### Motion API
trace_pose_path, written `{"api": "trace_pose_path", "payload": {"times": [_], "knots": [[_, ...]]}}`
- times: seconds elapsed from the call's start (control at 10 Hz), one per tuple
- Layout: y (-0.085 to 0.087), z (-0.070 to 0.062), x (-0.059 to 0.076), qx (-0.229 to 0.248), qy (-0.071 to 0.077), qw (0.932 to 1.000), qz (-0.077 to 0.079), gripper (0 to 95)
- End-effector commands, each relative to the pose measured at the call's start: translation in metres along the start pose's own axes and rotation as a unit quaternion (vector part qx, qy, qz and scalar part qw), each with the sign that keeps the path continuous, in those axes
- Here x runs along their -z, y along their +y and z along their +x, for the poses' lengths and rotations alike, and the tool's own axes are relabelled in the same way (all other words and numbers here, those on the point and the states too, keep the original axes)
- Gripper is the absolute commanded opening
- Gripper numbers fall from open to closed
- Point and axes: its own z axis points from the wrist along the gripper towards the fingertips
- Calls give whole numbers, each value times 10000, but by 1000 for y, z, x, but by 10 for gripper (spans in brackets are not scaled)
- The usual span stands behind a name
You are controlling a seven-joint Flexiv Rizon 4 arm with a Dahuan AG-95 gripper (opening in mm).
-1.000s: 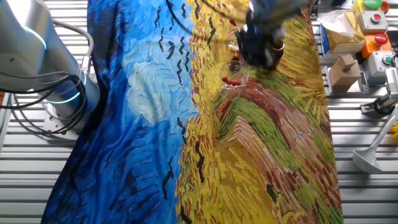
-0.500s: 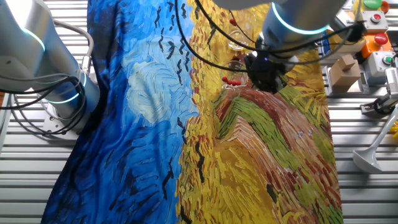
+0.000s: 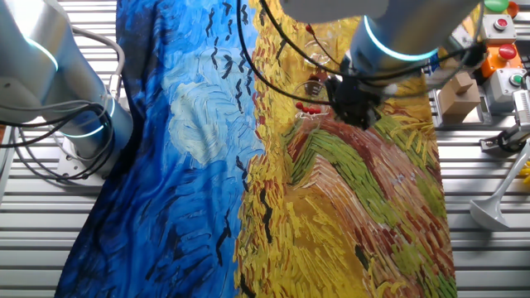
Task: Transfer liquid using a dropper
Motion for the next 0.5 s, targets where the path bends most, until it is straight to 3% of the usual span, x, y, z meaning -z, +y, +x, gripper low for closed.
{"api": "trace_pose_path", "payload": {"times": [0.1,0.3,0.5], "knots": [[-32,10,-18,219,-70,9997,102,0],[-57,13,-28,505,-121,9986,91,0],[-59,14,-33,611,-127,9980,67,0]]}}
